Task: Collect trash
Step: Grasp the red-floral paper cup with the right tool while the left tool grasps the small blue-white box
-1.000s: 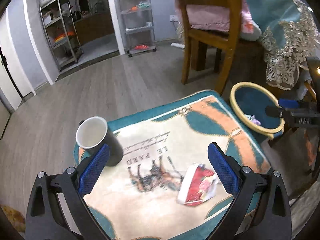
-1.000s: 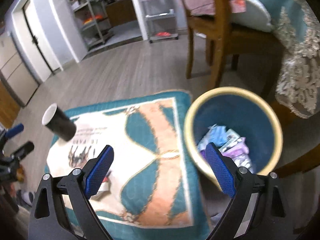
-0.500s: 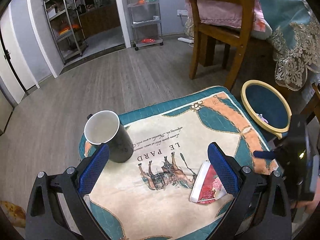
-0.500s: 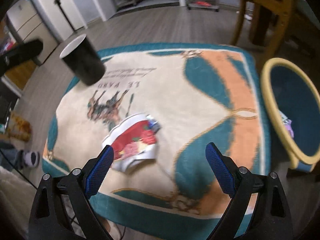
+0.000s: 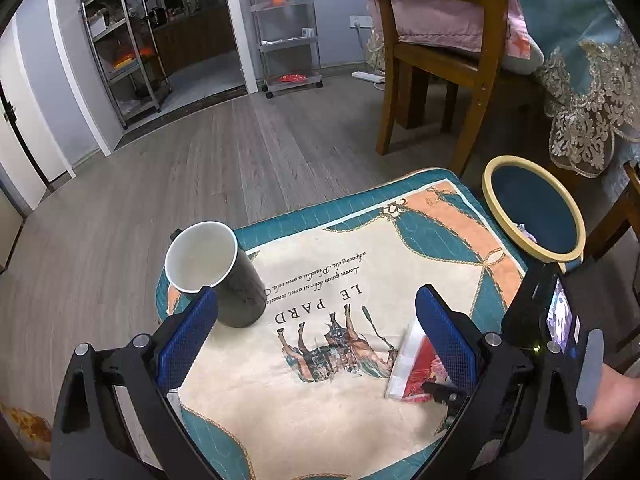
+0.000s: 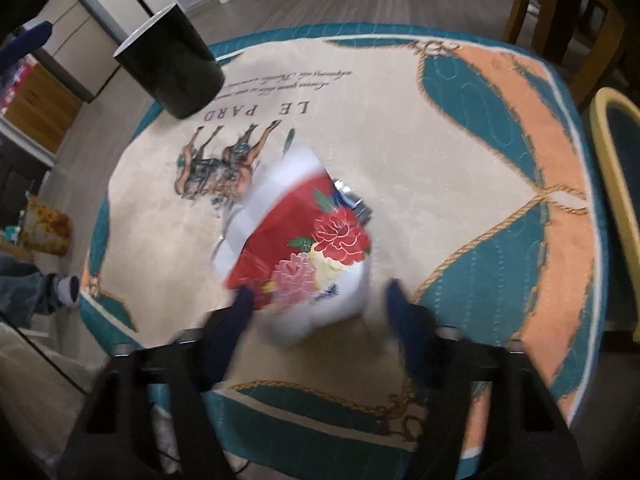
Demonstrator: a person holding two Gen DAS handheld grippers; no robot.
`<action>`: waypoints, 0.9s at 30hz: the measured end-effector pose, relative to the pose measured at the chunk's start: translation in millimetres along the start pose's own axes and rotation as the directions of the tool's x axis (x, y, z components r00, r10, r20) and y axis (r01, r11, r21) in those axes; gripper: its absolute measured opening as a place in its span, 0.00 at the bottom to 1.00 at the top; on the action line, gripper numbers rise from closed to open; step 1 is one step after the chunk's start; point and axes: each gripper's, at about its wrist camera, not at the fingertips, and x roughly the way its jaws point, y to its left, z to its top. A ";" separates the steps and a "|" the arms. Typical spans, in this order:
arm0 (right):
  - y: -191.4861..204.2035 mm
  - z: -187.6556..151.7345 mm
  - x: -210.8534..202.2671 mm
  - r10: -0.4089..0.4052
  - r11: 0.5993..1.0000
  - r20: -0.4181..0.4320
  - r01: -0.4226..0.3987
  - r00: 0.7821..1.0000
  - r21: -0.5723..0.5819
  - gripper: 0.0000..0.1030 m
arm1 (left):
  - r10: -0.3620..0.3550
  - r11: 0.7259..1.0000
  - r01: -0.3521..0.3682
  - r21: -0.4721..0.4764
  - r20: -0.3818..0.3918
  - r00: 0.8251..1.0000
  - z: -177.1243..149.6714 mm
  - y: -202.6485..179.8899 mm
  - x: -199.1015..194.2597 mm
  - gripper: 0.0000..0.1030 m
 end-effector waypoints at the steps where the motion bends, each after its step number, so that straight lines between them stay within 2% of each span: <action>1: -0.1 0.5 -0.8 0.005 1.000 0.004 -0.005 1.000 -0.002 0.43 | 0.003 1.000 -0.003 0.004 0.003 1.000 0.7 -1.4 0.5 0.94; 2: -0.2 1.1 -2.7 0.016 1.000 0.010 -0.016 1.000 -0.004 0.34 | 0.003 1.000 -0.003 0.008 0.006 1.000 1.8 -2.8 0.9 0.94; 6: -4.6 2.2 -9.5 0.048 0.999 0.018 -0.048 0.999 0.005 0.26 | -0.009 1.000 0.009 0.008 0.007 1.000 3.5 -5.6 3.4 0.94; 8: -8.3 4.5 -16.0 0.059 0.998 0.027 -0.059 0.998 0.016 0.18 | -0.014 1.000 0.014 0.013 0.003 1.000 3.6 -7.2 5.7 0.94; 12: -19.9 9.6 -33.4 0.076 0.995 0.055 -0.080 0.996 0.065 0.15 | -0.002 1.000 0.003 0.026 -0.017 1.000 3.1 -10.3 12.6 0.94; 15: -31.7 12.3 -47.9 0.039 0.993 0.068 -0.046 0.997 0.104 0.15 | -0.002 1.000 0.003 0.023 -0.027 1.000 2.9 -10.5 16.9 0.94; 18: -55.4 21.8 -67.8 0.022 0.984 0.122 -0.043 0.992 0.170 0.15 | 0.003 0.999 -0.001 0.040 -0.046 0.999 1.9 -14.1 25.0 0.94; 21: -76.2 28.9 -89.5 -0.032 0.979 0.176 -0.004 0.984 0.202 0.15 | 0.021 0.998 -0.017 0.066 -0.070 0.997 -0.6 -20.9 36.9 0.94; 23: -88.3 33.3 -103.5 -0.035 0.973 0.212 -0.016 0.977 0.232 0.15 | 0.024 0.997 -0.017 0.078 -0.087 0.996 -3.5 -26.9 46.9 0.94; 27: -101.2 41.7 -127.5 -0.065 0.968 0.280 -0.007 0.958 0.250 0.15 | -0.010 0.997 0.022 0.072 -0.161 0.987 -14.3 -44.9 77.1 0.94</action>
